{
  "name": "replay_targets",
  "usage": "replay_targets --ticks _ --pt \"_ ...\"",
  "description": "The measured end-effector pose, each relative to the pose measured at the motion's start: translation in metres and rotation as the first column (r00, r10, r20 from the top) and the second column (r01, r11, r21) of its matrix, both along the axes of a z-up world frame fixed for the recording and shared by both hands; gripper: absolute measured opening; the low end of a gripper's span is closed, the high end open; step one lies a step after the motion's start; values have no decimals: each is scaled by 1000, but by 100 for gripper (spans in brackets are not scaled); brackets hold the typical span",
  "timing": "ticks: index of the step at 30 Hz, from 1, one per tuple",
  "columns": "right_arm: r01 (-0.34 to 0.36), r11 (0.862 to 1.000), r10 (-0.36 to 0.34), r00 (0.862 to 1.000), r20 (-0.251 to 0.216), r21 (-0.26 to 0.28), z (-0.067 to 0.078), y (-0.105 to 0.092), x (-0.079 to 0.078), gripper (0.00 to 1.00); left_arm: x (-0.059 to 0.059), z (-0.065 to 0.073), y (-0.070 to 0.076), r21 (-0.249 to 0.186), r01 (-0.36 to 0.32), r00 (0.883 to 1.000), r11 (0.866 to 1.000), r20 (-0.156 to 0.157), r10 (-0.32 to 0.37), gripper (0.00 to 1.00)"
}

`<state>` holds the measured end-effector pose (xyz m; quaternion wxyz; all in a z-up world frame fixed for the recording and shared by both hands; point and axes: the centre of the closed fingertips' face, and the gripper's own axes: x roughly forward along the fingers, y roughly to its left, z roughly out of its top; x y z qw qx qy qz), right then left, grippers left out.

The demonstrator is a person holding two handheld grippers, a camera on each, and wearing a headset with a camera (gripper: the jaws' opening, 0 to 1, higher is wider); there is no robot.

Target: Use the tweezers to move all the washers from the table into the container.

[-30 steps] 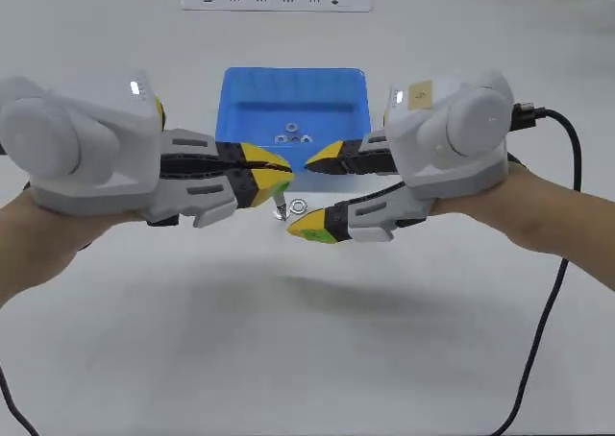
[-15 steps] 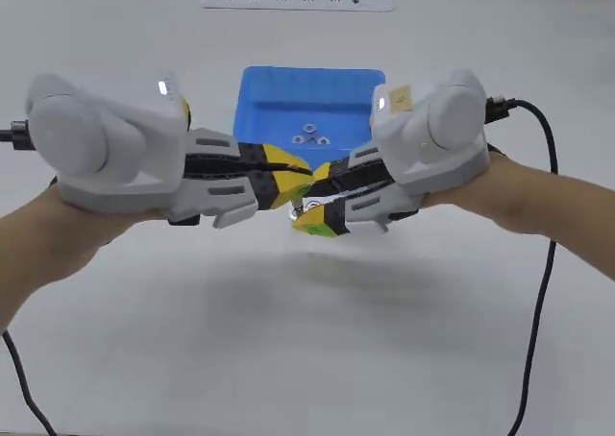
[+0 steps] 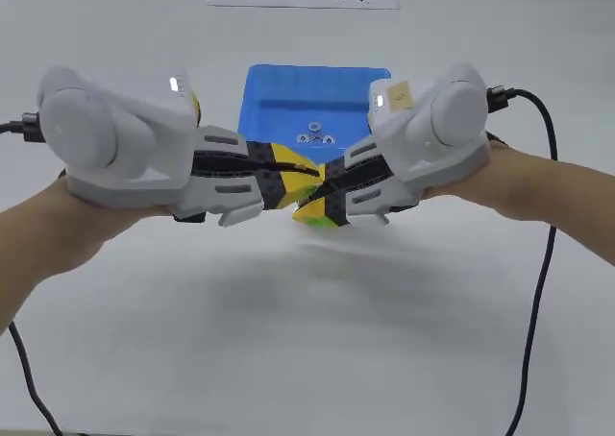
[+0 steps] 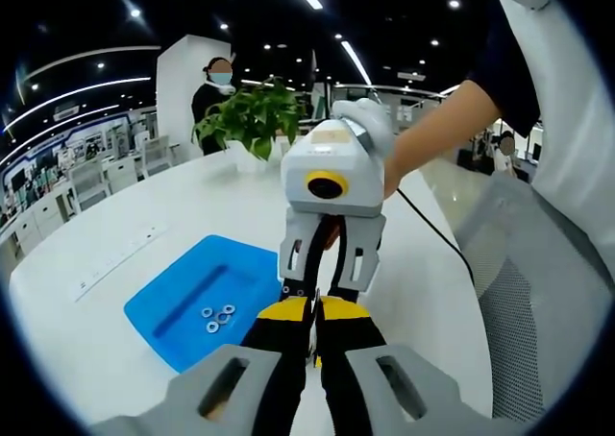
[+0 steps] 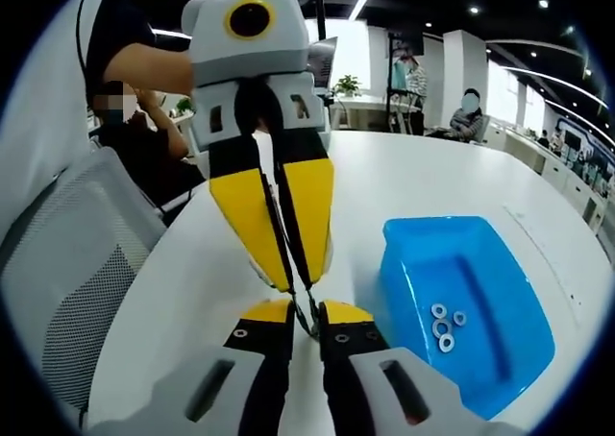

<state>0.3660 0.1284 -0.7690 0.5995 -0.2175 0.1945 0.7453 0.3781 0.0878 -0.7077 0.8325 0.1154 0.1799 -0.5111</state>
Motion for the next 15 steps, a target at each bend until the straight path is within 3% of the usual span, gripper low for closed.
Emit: replay_targets --ticks 6,10,11,12,14,15 --pt "-18 1000 17 1000 19 13 0 -1 0 10 1 -1 -1 -1 -16 1000 1000 -1 16 6" --pt "-12 1000 11 999 36 20 0 -1 0 10 1 -9 -2 22 -47 999 999 -6 47 8" --pt "-11 1000 10 999 45 20 0 -1 0 10 -1 -9 -2 26 -47 999 999 7 47 9" --pt "-7 1000 6 999 46 19 0 0 1 9 -2 -7 -2 19 -44 999 999 27 43 12" --pt "1 1000 -1 999 40 17 0 0 1 9 -5 1 -4 -51 -64 998 997 12 65 18" --pt "3 1000 -3 999 40 17 0 0 1 9 -5 3 -2 -61 -71 997 996 13 72 19"
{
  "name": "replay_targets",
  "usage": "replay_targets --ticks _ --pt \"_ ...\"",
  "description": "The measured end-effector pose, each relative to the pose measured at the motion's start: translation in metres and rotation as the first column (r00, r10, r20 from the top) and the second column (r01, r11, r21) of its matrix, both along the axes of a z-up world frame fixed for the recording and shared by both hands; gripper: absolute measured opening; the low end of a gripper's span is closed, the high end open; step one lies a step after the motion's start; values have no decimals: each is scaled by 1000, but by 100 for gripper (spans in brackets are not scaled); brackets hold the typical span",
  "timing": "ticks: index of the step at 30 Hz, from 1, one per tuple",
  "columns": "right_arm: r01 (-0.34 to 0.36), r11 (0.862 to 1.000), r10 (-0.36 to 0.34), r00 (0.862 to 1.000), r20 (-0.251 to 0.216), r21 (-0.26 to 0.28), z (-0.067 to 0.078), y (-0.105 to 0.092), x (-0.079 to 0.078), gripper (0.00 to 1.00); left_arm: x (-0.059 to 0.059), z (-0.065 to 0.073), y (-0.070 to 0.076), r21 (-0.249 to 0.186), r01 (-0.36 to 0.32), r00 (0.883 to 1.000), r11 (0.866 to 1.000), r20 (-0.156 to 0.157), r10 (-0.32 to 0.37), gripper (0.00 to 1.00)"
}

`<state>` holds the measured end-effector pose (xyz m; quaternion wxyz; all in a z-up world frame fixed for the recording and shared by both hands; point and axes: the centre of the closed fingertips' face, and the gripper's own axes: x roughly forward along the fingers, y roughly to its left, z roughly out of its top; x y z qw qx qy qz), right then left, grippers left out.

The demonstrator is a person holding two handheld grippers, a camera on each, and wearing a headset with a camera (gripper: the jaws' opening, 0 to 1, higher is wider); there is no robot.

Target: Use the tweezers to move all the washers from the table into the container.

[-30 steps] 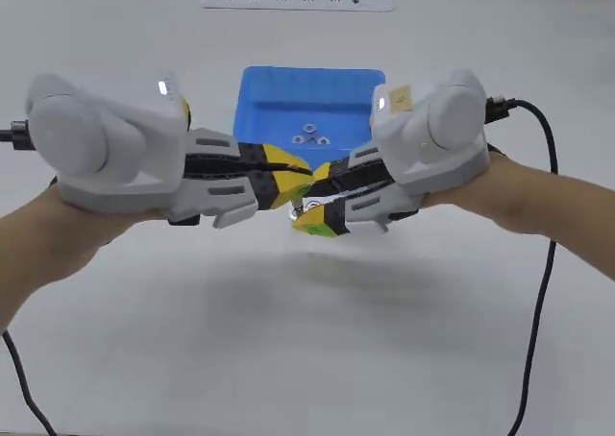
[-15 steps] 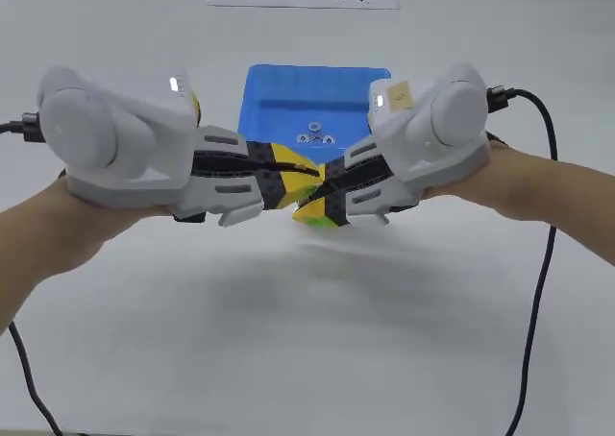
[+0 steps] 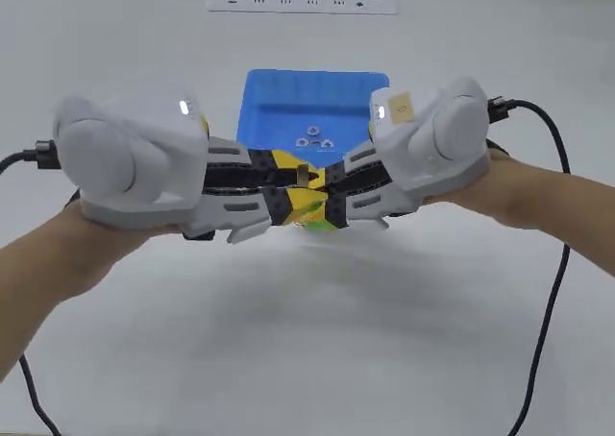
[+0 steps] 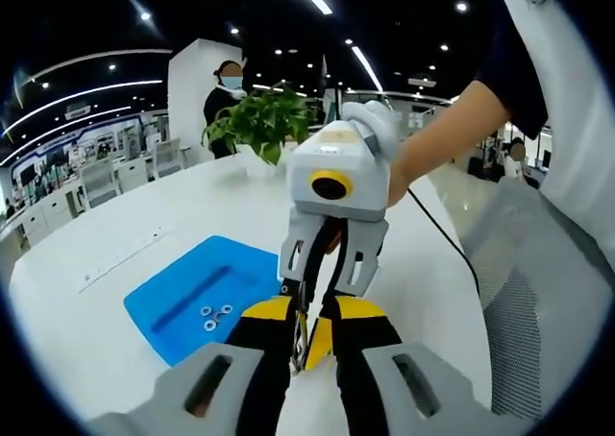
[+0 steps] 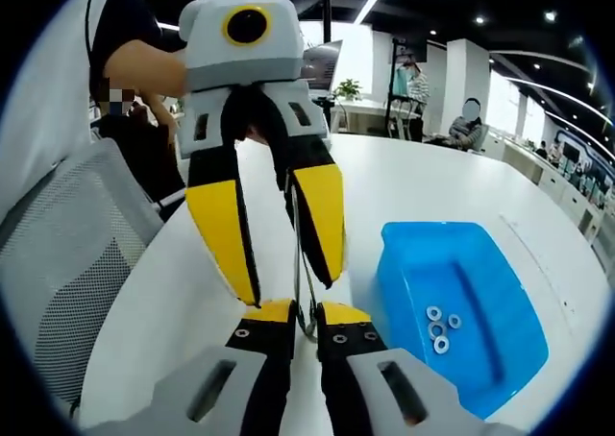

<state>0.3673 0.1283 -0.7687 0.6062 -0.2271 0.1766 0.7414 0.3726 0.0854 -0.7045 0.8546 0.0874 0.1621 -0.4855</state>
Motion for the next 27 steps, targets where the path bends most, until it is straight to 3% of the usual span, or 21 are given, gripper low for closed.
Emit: replay_targets --ticks 6,15,27 --pt "8 1000 -8 1000 -6 5 2 3 -4 9 -4 0 18 48 -45 999 998 19 44 25" --pt "29 999 -29 1000 6 21 14 3 -5 9 -8 12 31 11 -121 992 993 47 121 36" --pt "99 993 -100 995 23 64 44 -8 3 9 -27 25 42 -52 -185 982 981 42 187 55"
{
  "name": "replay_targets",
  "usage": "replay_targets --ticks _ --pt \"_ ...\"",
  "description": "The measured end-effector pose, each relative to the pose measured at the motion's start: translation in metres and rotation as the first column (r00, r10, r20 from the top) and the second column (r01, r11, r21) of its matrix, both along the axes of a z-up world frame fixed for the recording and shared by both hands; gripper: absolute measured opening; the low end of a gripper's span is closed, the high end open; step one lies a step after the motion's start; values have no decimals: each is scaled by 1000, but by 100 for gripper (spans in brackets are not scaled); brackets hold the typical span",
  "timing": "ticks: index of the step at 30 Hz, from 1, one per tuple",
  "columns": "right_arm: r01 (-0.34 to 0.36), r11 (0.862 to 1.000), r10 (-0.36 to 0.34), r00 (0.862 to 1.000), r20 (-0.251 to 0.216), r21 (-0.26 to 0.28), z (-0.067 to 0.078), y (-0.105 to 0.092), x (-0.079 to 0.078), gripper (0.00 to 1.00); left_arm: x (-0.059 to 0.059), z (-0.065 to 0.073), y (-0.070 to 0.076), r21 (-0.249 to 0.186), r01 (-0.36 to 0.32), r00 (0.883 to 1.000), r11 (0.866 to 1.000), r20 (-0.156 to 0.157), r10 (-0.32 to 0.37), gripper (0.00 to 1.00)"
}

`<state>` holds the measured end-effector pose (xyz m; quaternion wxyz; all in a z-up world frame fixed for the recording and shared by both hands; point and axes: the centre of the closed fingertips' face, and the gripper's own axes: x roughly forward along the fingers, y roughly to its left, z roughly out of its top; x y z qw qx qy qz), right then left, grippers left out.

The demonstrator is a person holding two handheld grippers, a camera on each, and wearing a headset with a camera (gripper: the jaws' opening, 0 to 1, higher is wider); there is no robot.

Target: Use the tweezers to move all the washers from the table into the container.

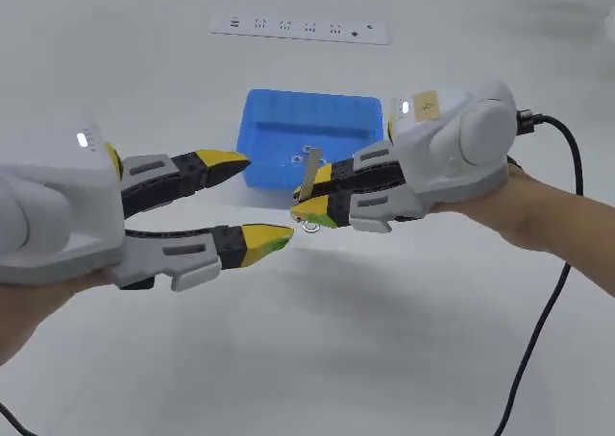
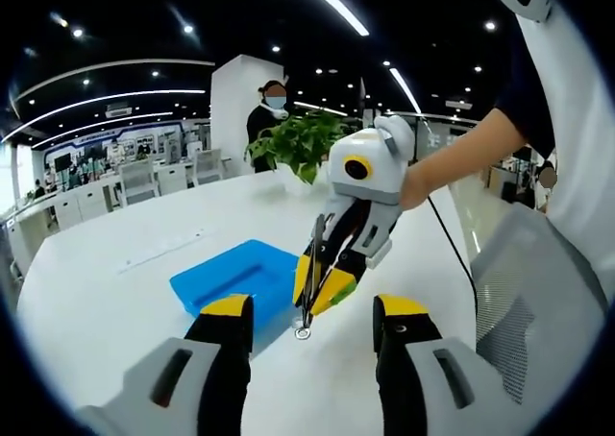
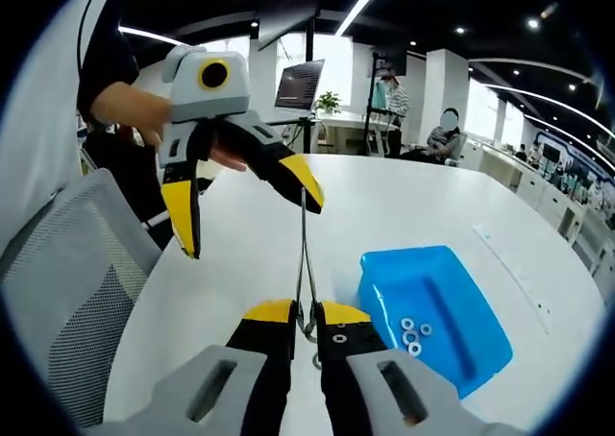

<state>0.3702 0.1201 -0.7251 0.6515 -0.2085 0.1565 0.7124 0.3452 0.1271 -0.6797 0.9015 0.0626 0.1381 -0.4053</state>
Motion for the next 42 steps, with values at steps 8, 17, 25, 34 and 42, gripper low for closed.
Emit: replay_targets --ticks 8,17,25,34,42 --pt "-11 1000 12 999 39 -13 12 -8 -7 9 -7 11 10 -63 -57 998 996 21 58 59" --pt "21 999 -22 998 62 25 41 -10 6 9 -6 5 21 -86 -99 995 991 -6 99 82" --pt "50 997 -54 995 84 53 59 -7 29 9 -5 6 23 -131 -103 995 986 -16 102 96" --pt "80 995 -85 991 106 53 56 -1 59 9 -6 3 24 -137 -105 994 985 -29 102 99" --pt "139 990 -141 983 116 23 30 3 93 9 -8 -7 31 -114 -124 992 986 -52 119 99"
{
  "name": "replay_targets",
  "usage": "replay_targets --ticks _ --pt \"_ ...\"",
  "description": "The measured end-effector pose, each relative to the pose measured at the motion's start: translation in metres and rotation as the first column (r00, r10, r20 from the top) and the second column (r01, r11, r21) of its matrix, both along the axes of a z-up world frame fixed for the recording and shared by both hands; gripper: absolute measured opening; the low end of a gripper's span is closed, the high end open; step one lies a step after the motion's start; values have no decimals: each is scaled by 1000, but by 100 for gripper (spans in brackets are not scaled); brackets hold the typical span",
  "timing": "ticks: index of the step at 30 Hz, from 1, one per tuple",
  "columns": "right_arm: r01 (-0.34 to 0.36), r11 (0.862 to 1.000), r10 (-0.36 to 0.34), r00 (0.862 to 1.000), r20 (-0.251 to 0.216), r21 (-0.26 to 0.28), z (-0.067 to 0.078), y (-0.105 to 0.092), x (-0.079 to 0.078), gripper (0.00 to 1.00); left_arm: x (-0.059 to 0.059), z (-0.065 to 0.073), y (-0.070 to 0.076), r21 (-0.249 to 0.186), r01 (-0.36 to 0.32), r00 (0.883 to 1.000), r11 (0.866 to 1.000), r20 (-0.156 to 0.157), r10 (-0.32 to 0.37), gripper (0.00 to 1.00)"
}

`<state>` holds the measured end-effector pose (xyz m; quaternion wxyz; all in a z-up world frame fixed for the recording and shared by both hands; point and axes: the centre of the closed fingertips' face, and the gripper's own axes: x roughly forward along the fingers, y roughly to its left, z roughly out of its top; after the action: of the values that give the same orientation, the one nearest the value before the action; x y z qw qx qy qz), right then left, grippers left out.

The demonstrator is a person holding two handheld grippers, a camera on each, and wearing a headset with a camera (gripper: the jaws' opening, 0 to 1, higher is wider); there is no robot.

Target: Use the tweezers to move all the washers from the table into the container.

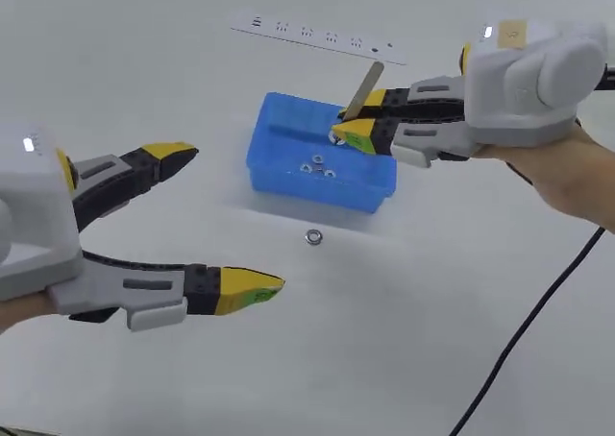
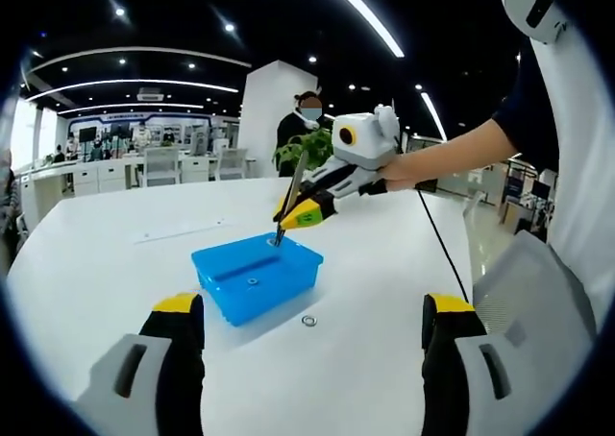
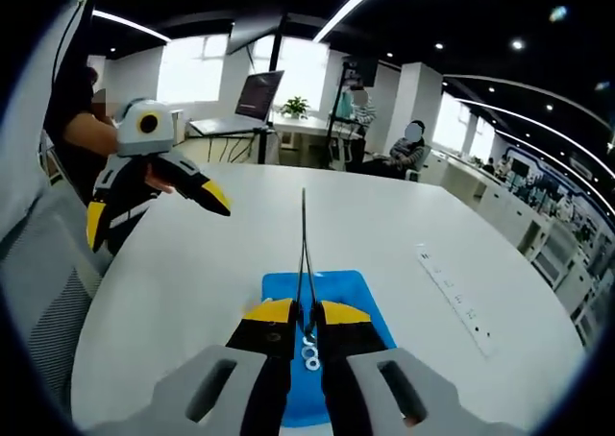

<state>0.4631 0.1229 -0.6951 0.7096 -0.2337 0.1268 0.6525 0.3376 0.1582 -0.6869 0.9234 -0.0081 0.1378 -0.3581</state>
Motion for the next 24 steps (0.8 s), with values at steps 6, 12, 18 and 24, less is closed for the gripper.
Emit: replay_targets --ticks 6,12,18,24 --pt "51 998 -52 998 -39 -33 -28 1 21 9 1 1 5 -7 -18 1000 1000 -1 18 99" --pt "39 997 -42 998 -55 -66 -49 5 23 9 3 0 8 12 -25 1000 1000 -6 25 99" --pt "43 995 -50 996 -69 -95 -63 1 25 9 5 0 7 28 -19 1000 999 -2 19 99" --pt "41 994 -49 996 -74 -105 -65 0 25 10 6 4 2 21 -12 1000 1000 16 12 99"
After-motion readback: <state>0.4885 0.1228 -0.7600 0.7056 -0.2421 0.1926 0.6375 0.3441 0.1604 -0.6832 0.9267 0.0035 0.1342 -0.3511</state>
